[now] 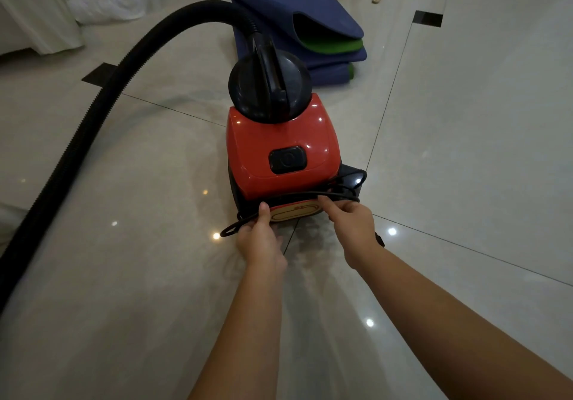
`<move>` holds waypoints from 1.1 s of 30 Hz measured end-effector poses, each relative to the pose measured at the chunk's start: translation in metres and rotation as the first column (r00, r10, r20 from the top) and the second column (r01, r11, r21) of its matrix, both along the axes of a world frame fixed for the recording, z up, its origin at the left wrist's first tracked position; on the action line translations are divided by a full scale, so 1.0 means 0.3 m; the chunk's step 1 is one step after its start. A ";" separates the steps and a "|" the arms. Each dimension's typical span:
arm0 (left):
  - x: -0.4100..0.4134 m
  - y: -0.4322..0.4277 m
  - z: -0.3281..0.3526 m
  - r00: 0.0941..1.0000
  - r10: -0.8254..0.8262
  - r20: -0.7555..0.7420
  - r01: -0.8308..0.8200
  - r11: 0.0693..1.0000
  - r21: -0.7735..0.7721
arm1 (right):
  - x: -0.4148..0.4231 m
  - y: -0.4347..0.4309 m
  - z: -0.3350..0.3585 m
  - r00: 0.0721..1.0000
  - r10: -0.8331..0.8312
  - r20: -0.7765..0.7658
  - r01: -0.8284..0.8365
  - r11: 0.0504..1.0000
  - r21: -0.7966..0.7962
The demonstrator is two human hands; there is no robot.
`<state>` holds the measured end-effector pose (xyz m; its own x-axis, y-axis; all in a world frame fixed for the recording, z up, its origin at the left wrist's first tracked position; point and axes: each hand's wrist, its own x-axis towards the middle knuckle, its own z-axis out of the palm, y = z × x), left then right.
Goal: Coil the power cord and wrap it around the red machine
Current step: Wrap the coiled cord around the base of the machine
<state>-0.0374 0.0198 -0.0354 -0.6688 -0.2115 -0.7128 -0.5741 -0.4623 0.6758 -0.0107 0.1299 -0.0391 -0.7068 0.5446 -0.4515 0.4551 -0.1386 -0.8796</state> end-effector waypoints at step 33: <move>-0.051 -0.067 -0.035 0.994 -0.108 0.026 0.100 0.973 0.210 | -0.075 0.043 -0.003 0.944 0.259 0.203 -0.282 0.955 0.094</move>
